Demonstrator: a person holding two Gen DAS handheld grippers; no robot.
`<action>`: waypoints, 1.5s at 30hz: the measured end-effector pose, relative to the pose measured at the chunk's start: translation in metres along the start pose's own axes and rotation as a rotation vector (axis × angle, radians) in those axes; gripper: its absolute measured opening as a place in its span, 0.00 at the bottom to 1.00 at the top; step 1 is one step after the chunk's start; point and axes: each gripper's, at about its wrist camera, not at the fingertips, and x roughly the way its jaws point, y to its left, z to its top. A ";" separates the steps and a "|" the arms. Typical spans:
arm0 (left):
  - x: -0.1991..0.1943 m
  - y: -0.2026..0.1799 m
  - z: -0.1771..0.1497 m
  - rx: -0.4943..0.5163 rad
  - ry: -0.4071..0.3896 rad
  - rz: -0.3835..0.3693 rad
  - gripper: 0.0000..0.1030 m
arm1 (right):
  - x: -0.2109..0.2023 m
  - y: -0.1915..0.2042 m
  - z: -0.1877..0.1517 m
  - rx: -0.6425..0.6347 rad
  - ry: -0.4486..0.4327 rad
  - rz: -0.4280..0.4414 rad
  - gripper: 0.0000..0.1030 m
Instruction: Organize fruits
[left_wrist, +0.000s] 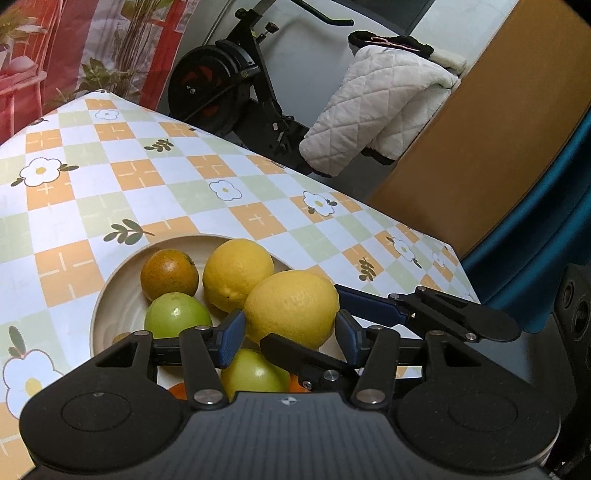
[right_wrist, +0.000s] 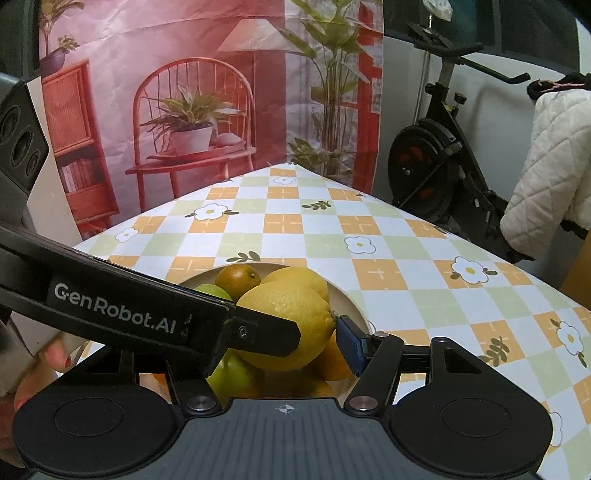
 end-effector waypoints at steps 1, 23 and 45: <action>0.000 -0.001 0.000 -0.001 -0.003 -0.002 0.54 | 0.001 -0.001 -0.001 0.003 0.003 0.002 0.58; -0.003 0.002 0.001 -0.010 -0.009 0.027 0.55 | -0.001 -0.002 -0.005 0.002 0.019 0.006 0.58; -0.021 -0.009 0.003 0.098 -0.039 0.135 0.73 | -0.020 -0.005 -0.007 0.016 0.002 -0.047 0.77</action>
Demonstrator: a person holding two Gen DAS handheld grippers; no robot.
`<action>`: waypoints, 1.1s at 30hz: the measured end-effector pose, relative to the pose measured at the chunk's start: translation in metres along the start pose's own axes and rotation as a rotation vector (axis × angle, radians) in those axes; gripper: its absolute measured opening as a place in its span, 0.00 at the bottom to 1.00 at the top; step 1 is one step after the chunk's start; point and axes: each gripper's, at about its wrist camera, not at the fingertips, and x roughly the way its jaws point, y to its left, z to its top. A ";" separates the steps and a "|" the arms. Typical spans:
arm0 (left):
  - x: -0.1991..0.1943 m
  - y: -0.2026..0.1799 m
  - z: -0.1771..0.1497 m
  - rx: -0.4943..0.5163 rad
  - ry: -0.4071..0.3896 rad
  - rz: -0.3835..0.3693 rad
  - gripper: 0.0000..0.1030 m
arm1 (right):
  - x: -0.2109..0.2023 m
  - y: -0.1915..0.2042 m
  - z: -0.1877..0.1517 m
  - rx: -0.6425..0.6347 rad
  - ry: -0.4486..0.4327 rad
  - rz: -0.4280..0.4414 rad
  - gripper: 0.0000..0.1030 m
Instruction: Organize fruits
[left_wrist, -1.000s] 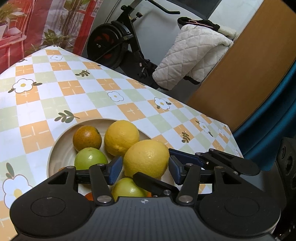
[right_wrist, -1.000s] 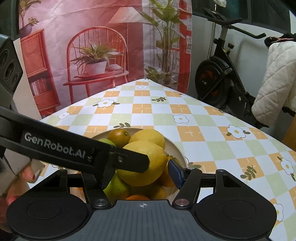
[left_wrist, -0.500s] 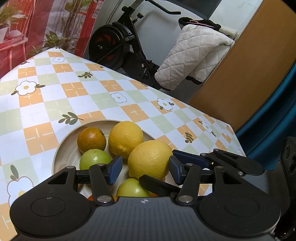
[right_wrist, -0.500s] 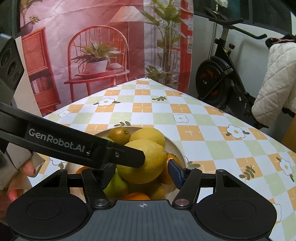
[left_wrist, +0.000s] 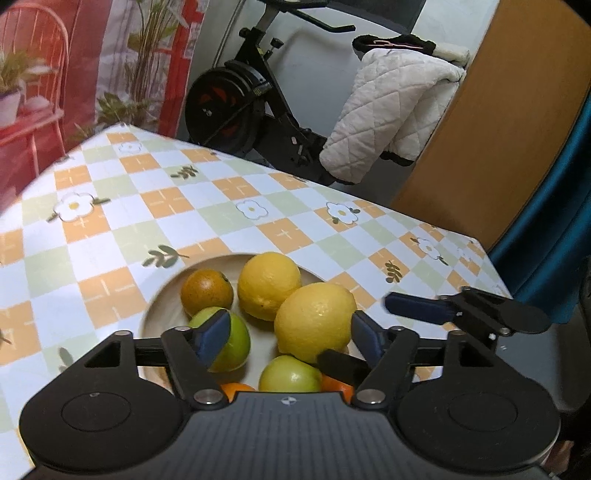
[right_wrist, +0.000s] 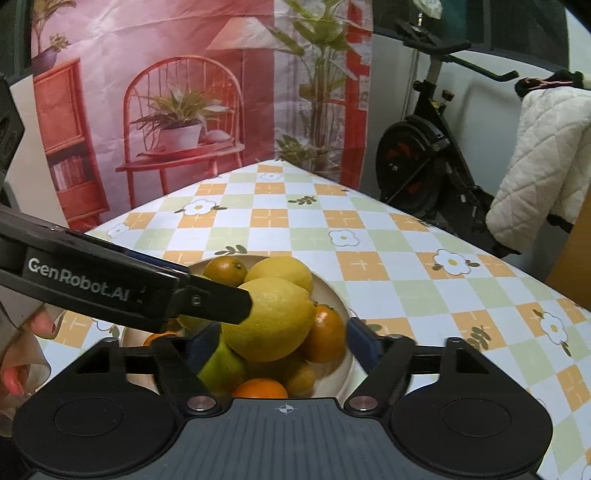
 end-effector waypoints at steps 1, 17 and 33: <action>-0.003 -0.001 0.001 0.006 -0.006 0.010 0.74 | -0.003 -0.001 0.000 0.007 -0.002 -0.008 0.78; -0.061 -0.019 0.010 0.111 -0.104 0.184 0.85 | -0.076 -0.022 -0.005 0.221 -0.134 -0.193 1.00; -0.134 -0.057 0.019 0.189 -0.255 0.295 0.91 | -0.171 -0.011 -0.001 0.312 -0.290 -0.306 1.00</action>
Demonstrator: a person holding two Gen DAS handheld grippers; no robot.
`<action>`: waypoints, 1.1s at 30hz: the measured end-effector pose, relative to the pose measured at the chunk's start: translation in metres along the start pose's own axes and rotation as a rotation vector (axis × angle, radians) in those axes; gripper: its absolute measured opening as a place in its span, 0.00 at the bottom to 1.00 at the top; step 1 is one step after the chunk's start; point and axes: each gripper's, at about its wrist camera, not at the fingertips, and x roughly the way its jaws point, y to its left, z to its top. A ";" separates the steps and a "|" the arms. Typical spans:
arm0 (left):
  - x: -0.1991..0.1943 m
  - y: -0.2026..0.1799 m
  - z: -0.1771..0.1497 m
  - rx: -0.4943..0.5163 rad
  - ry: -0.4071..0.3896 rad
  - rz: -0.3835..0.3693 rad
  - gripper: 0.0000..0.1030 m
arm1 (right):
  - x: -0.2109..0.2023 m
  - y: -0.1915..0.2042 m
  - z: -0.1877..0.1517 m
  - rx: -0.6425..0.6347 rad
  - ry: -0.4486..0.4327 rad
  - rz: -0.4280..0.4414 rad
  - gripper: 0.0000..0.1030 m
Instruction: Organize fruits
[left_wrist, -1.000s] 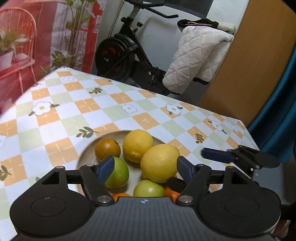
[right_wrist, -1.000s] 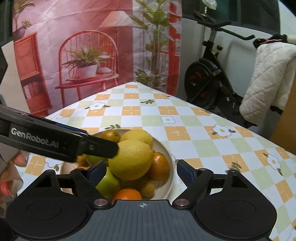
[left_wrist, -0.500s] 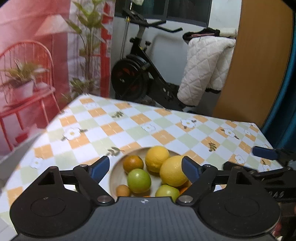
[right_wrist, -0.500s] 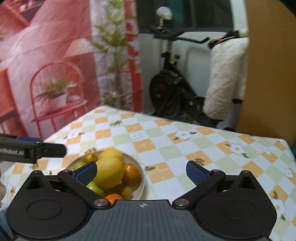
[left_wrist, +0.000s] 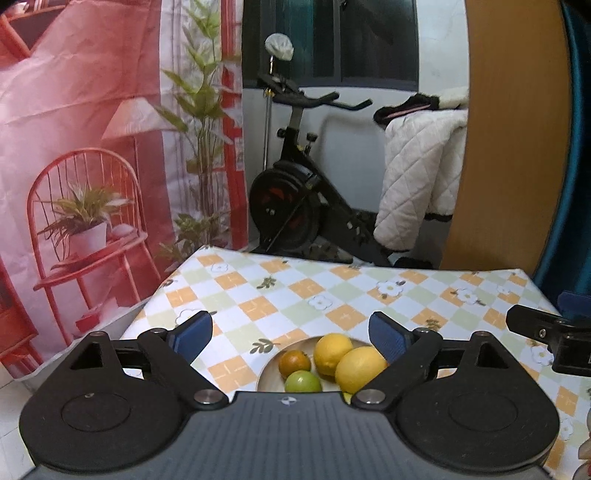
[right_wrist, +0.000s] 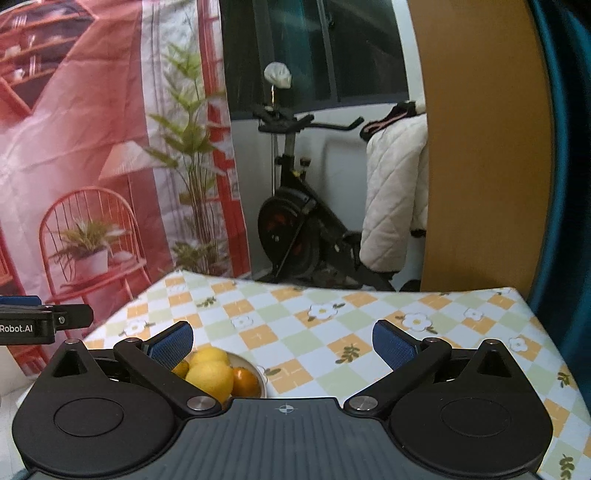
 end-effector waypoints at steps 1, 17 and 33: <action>-0.003 0.000 0.001 -0.002 -0.007 -0.005 0.91 | -0.005 0.000 0.002 0.004 -0.004 0.000 1.00; -0.043 -0.012 0.004 0.025 -0.064 0.012 0.91 | -0.054 0.003 0.008 0.003 -0.034 -0.037 1.00; -0.051 -0.011 0.002 0.028 -0.079 0.036 0.91 | -0.060 0.009 0.008 -0.008 -0.030 -0.032 1.00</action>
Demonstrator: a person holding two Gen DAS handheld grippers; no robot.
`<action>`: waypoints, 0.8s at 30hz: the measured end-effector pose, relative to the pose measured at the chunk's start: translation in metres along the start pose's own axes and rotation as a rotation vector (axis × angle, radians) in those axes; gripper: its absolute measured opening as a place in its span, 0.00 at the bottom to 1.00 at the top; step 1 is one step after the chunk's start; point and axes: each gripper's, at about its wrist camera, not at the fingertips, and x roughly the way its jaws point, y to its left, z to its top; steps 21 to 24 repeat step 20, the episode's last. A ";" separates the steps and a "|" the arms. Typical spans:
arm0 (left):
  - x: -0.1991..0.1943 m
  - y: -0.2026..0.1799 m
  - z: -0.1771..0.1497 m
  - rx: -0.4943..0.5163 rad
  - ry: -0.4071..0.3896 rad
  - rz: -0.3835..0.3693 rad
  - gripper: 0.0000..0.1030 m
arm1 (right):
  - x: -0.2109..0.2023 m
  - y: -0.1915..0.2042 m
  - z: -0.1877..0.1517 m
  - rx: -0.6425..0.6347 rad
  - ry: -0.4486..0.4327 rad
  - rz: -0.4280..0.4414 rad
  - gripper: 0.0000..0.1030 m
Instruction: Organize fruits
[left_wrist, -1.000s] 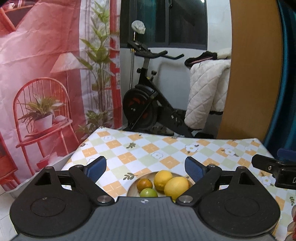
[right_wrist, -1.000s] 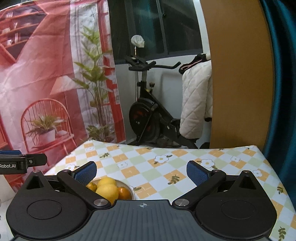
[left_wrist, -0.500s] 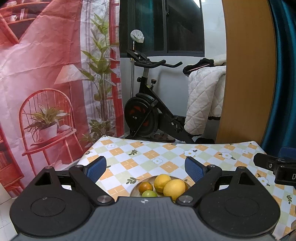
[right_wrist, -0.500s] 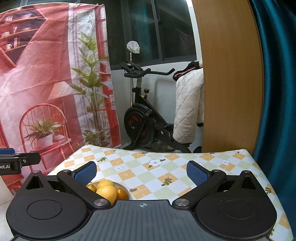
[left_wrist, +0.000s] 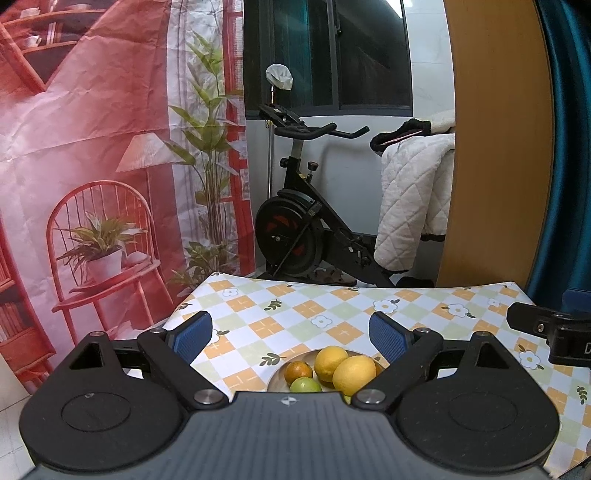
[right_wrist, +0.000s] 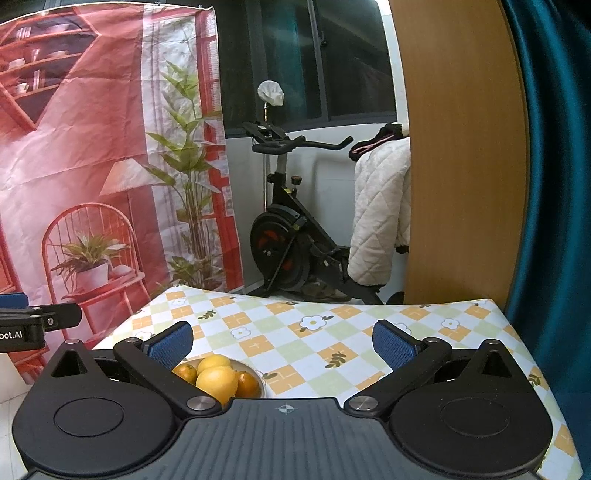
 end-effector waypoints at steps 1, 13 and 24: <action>0.000 0.000 0.000 0.000 0.000 0.001 0.91 | 0.000 0.000 0.000 0.000 0.000 0.000 1.00; 0.002 0.003 -0.001 -0.008 0.018 -0.009 0.91 | 0.002 0.006 -0.004 -0.006 0.018 0.002 1.00; 0.003 0.004 -0.002 -0.013 0.026 -0.020 0.91 | 0.008 0.006 -0.002 -0.009 0.031 0.004 1.00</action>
